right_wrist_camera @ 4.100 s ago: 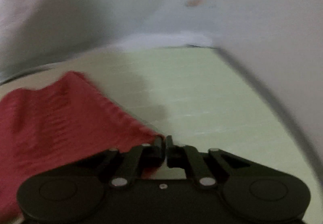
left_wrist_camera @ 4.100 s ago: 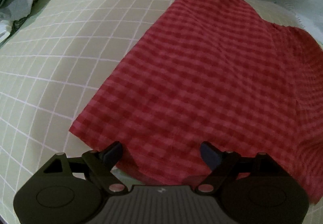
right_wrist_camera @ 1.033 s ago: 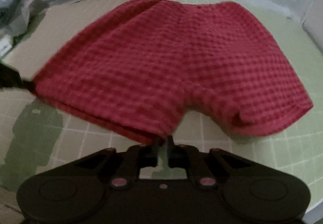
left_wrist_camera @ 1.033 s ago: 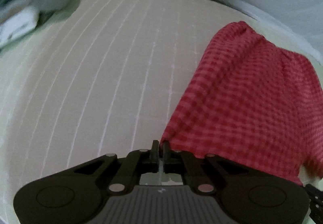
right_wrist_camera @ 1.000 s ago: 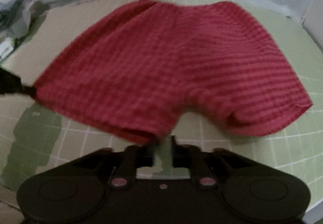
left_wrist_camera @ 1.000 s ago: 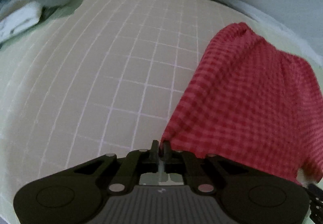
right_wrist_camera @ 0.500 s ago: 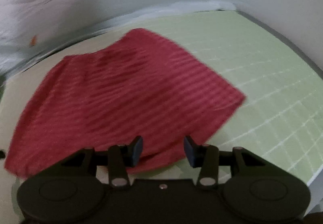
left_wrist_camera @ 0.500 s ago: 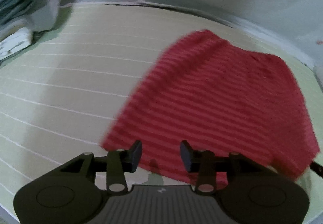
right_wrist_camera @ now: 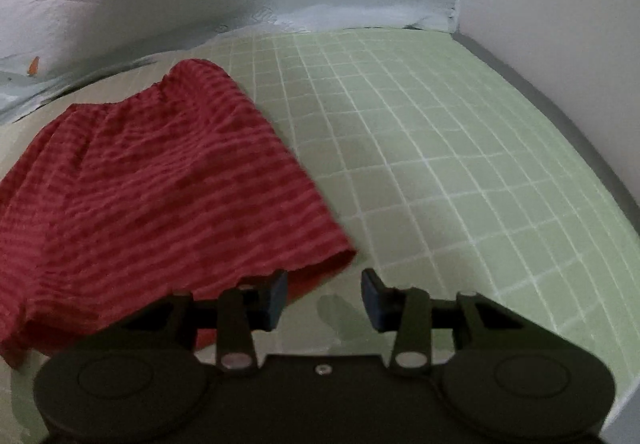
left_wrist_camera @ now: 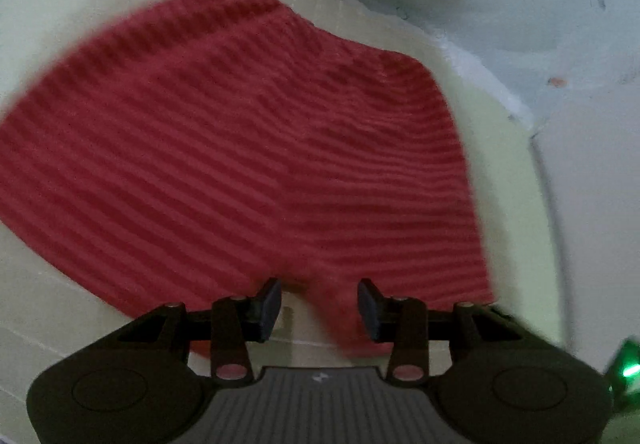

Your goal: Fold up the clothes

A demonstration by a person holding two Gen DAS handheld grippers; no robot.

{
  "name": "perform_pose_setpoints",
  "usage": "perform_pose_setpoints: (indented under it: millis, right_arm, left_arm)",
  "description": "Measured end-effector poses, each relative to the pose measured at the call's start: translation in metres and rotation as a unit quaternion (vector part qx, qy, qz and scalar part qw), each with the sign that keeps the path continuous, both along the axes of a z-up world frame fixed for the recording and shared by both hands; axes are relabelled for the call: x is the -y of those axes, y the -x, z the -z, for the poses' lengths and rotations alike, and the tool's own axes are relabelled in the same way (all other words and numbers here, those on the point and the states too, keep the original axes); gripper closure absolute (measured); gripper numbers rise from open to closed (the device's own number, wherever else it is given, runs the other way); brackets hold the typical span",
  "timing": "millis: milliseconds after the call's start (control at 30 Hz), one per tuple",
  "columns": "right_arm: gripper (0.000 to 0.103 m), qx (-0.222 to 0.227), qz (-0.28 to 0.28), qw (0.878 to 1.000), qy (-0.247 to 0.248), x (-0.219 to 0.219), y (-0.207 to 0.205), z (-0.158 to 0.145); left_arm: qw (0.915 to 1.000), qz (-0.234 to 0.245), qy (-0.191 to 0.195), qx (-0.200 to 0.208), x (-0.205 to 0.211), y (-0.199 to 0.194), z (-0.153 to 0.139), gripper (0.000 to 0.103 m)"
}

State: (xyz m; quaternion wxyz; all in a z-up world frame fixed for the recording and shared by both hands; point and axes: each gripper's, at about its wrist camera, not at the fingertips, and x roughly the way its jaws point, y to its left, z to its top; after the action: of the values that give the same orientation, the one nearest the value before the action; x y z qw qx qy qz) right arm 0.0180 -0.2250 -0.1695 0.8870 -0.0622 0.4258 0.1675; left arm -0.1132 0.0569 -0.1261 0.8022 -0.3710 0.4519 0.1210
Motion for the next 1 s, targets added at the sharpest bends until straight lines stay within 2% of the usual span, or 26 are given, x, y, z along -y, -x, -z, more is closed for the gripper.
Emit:
perform_pose_setpoints:
  millis: [67,167,200,233,300,333,367,467,567,600,633,667,700,733,767,833,900,967,1000]
  right_arm:
    - [0.061,-0.009,-0.008,1.0,-0.02,0.006,-0.013,0.004]
    - [0.055,-0.03,-0.017,0.998,-0.059,0.01,-0.031,0.01]
    - [0.055,-0.033,-0.02,0.998,-0.059,0.009,-0.037,0.014]
    - [0.056,-0.036,-0.023,0.997,-0.059,0.007,-0.042,0.017]
    - [0.07,-0.044,-0.031,0.997,-0.057,0.005,-0.049,0.023]
    - [0.09,-0.044,-0.033,0.997,-0.061,0.006,-0.049,0.021]
    - [0.101,-0.042,-0.034,0.996,-0.068,0.008,-0.049,0.018]
    - [0.101,-0.021,-0.036,0.996,-0.084,0.017,-0.039,0.001]
    - [0.101,-0.004,-0.037,0.997,-0.07,0.021,-0.026,-0.007]
    - [0.1,-0.005,-0.037,0.998,-0.059,0.019,-0.023,-0.005]
    - [0.097,-0.005,-0.037,0.998,-0.048,0.017,-0.019,-0.004]
    - [0.094,-0.005,-0.038,0.999,-0.036,0.015,-0.016,-0.002]
    - [0.092,-0.005,-0.038,0.999,-0.025,0.014,-0.012,-0.001]
    - [0.076,-0.005,-0.039,0.999,-0.013,0.012,-0.009,0.001]
    - [0.053,-0.006,-0.039,0.999,-0.002,0.01,-0.006,0.003]
    - [0.039,0.002,-0.044,0.999,0.018,0.005,0.002,0.002]
    - [0.032,0.017,-0.06,0.998,0.027,-0.008,0.009,-0.004]
    - [0.009,0.017,-0.07,0.997,0.029,-0.024,0.015,-0.007]
    - [0.004,0.015,-0.075,0.997,0.029,-0.032,0.018,-0.007]
  left_arm:
    - [0.9997,-0.014,0.022,-0.002,0.01,-0.005,0.007,0.059]
    - [0.9991,-0.029,0.023,-0.018,0.021,-0.011,0.02,0.062]
    - [0.9987,-0.036,0.022,-0.027,0.023,-0.012,0.024,0.072]
    - [0.9983,-0.04,0.025,-0.035,0.024,-0.012,0.029,0.099]
    - [0.9974,-0.048,0.028,-0.046,0.026,-0.009,0.035,0.101]
    - [0.997,-0.053,0.029,-0.049,0.027,-0.006,0.036,0.101]
    - [0.997,-0.054,0.037,-0.042,0.026,-0.001,0.032,0.101]
    - [0.9963,-0.058,0.06,-0.023,0.023,0.015,0.023,0.101]
    - [0.9945,-0.055,0.07,-0.055,0.021,0.024,0.032,0.098]
    - [0.9937,-0.053,0.06,-0.077,0.021,0.026,0.036,0.097]
    - [0.9924,-0.052,0.051,-0.1,0.021,0.027,0.041,0.095]
    - [0.992,-0.051,0.05,-0.104,0.02,0.03,0.042,0.092]
    - [0.9923,-0.053,0.058,-0.095,0.018,0.034,0.039,0.082]
    - [0.9929,-0.055,0.062,-0.085,0.015,0.038,0.036,0.067]
    - [0.9939,-0.058,0.058,-0.074,0.011,0.042,0.03,0.06]
    - [0.9953,-0.067,0.042,-0.055,0.001,0.05,0.019,0.046]
    - [0.9955,-0.08,0.021,-0.046,-0.012,0.058,0.008,0.04]
    - [0.9942,-0.097,-0.005,-0.047,-0.032,0.067,0.0,0.033]
    - [0.9933,-0.103,-0.02,-0.048,-0.04,0.071,-0.002,0.031]
